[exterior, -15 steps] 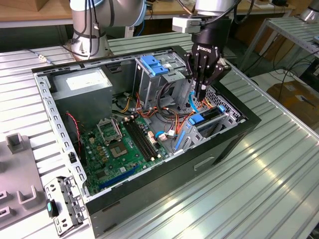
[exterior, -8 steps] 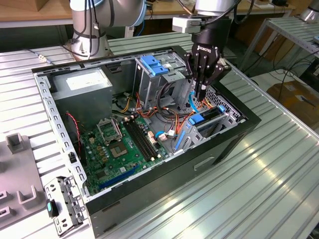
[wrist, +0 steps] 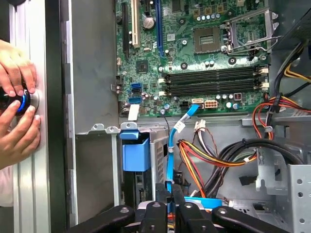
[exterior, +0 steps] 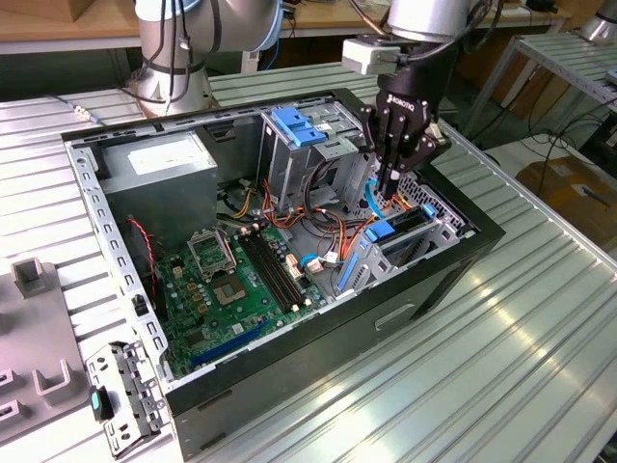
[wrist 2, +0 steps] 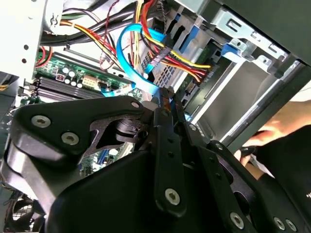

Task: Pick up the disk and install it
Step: 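Insert the second disk wire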

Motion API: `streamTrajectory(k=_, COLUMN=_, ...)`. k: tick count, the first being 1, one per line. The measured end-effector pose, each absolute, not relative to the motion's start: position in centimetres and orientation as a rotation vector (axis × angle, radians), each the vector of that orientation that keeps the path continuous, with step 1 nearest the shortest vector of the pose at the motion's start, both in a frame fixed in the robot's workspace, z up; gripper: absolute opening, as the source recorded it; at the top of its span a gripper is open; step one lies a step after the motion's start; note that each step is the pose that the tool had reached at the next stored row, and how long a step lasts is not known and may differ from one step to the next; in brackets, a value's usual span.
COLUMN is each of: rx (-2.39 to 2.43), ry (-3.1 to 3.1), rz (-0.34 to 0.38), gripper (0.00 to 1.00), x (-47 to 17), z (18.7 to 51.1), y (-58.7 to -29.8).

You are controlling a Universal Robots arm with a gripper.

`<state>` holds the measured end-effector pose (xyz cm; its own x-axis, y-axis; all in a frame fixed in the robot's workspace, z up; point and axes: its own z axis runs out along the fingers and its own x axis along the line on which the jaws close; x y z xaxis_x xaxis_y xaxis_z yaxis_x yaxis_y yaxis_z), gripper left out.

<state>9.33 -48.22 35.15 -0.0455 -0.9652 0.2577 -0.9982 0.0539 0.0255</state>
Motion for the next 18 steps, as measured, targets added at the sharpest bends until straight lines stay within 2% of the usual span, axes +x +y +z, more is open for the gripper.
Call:
streamTrajectory(k=9, rx=2.041, ry=-2.15, rz=0.218, gripper=0.16, x=9.3, z=35.0, y=-51.1)
streamTrajectory(k=18, rx=2.044, ry=-2.152, rz=0.218, gripper=0.16, x=9.3, z=35.0, y=-51.2)
